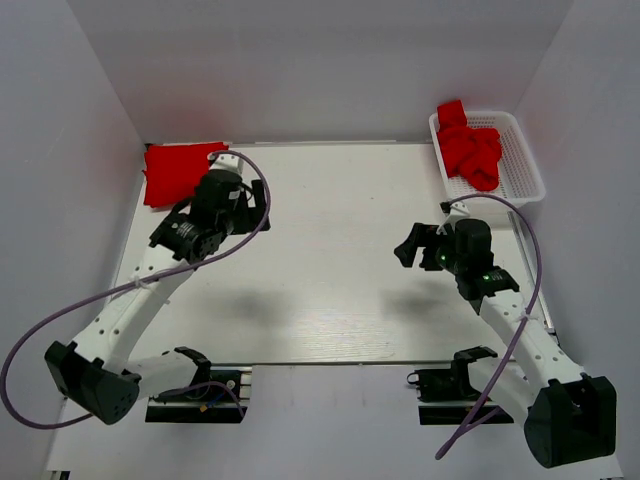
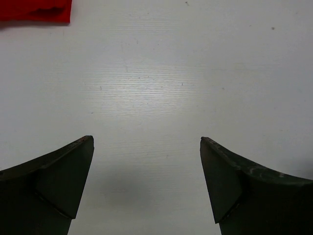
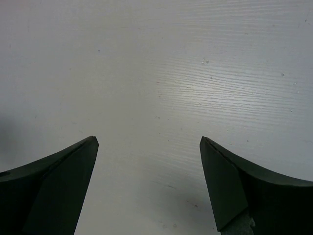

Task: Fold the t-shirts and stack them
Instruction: Grab crumpled tshirt from bin with the right arm

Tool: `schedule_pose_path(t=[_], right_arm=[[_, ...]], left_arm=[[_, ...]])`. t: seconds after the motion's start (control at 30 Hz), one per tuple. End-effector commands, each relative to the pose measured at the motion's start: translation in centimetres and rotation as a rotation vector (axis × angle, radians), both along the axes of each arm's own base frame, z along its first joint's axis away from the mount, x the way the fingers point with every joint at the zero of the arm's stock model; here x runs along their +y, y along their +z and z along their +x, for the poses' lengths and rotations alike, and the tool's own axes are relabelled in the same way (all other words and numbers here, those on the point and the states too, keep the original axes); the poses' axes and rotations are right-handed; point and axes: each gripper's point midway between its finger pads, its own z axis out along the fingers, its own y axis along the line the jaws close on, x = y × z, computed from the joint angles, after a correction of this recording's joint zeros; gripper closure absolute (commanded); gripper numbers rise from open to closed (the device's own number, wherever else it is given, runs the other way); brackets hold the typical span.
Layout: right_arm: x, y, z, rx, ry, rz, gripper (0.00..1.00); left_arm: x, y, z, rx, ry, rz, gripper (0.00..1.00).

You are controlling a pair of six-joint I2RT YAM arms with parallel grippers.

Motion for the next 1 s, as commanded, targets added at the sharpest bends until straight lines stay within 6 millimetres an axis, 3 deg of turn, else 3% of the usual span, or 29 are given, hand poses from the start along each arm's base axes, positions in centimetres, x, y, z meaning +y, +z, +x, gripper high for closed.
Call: schedule_pose_path(t=[0.0, 0.07, 0.1, 0.17, 0.2, 0.23, 0.27, 0.33, 0.4, 0.43, 0.5, 0.53, 0.6, 0.63, 0.67, 0.7, 0.73, 0.77, 0.8, 0.83, 0.87, 0.9, 0.93, 0.97], right_arm=[[0.1, 2.4, 1.5, -0.121, -0.016, 0.027, 0.1], [0.1, 2.8, 2.4, -0.121, -0.028, 0.026, 0.1], [0.4, 4.5, 3.1, -0.153, -0.022, 0.034, 0.1], [0.3, 3.8, 4.1, -0.121, -0.013, -0.003, 0.1], [0.0, 6.8, 5.8, -0.173, -0.05, -0.007, 0.1], [-0.3, 5.0, 6.6, -0.1, -0.076, -0.033, 0.1], [-1.2, 4.8, 7.2, -0.075, -0.131, -0.065, 0.1], [-2.3, 7.5, 10.1, -0.111, -0.21, -0.099, 0.1], [-3.1, 8.4, 12.2, -0.12, -0.23, -0.147, 0.1], [-3.5, 10.5, 14.1, -0.15, -0.251, -0.149, 0.1], [-5.4, 8.7, 15.8, -0.091, -0.328, -0.214, 0.1], [-6.1, 10.8, 17.2, -0.131, -0.358, -0.205, 0.1], [-8.3, 8.9, 19.1, -0.082, -0.408, -0.23, 0.1], [-8.6, 10.3, 20.1, -0.106, -0.415, -0.223, 0.1], [-9.1, 8.9, 21.6, -0.066, -0.425, -0.23, 0.1], [-10.0, 8.5, 22.4, -0.05, -0.437, -0.226, 0.1], [-10.7, 9.9, 23.4, -0.07, -0.446, -0.21, 0.1], [-11.2, 9.9, 25.0, -0.073, -0.458, -0.199, 0.1], [-11.8, 9.6, 26.6, -0.076, -0.463, -0.202, 0.1], [-13.6, 7.5, 27.8, -0.038, -0.482, -0.204, 0.1], [-14.8, 7.2, 28.7, -0.036, -0.5, -0.205, 0.1], [-14.9, 9.0, 30.9, -0.087, -0.488, -0.19, 0.1], [-16.2, 6.5, 32.1, -0.055, -0.505, -0.199, 0.1], [-16.8, 10.0, 33.8, -0.138, -0.525, -0.186, 0.1]], left_arm=[[-0.1, 2.9, -1.0, -0.076, -0.029, -0.057, 0.0], [0.0, 4.6, -1.4, -0.133, -0.044, -0.082, 0.0], [0.1, 4.4, -1.6, -0.13, -0.044, -0.081, 0.0], [0.1, 4.3, -1.9, -0.131, -0.052, -0.087, 0.0], [0.0, 3.8, -2.0, -0.119, -0.059, -0.086, 0.0], [-0.4, 3.3, -2.2, -0.102, -0.077, -0.091, 0.0], [-1.0, 3.6, -2.1, -0.112, -0.1, -0.114, 0.0], [-1.3, 2.6, -2.1, -0.097, -0.112, -0.116, 0.0], [-1.7, 1.7, -1.9, -0.075, -0.114, -0.121, 0.0], [-1.8, 1.6, -1.6, -0.074, -0.113, -0.12, 0.0], [-2.4, 0.7, -1.0, -0.04, -0.122, -0.112, 0.0], [-2.7, 0.5, -0.7, -0.029, -0.129, -0.112, 0.0], [-3.2, -0.1, 0.1, 0.007, -0.128, -0.095, 0.0], [-3.3, -0.2, 0.4, 0.011, -0.133, -0.086, 0.0], [-3.6, 0.2, 0.9, 0.005, -0.133, -0.088, 0.0], [-3.8, -0.7, 1.3, 0.035, -0.139, -0.064, 0.0], [-4.1, -0.9, 1.6, 0.045, -0.146, -0.065, 0.0], [-4.3, -0.7, 2.0, 0.046, -0.152, -0.056, 0.0], [-4.5, -0.8, 2.3, 0.05, -0.152, -0.054, 0.0], [-4.6, -1.5, 2.7, 0.076, -0.151, -0.041, 0.0], [-4.8, -1.2, 2.9, 0.078, -0.151, -0.041, 0.0], [-4.7, -1.6, 3.0, 0.083, -0.163, -0.022, 0.0], [-4.8, -1.4, 3.1, 0.073, -0.17, -0.017, 0.0], [-4.9, -1.4, 3.4, 0.071, -0.178, -0.008, 0.0]])
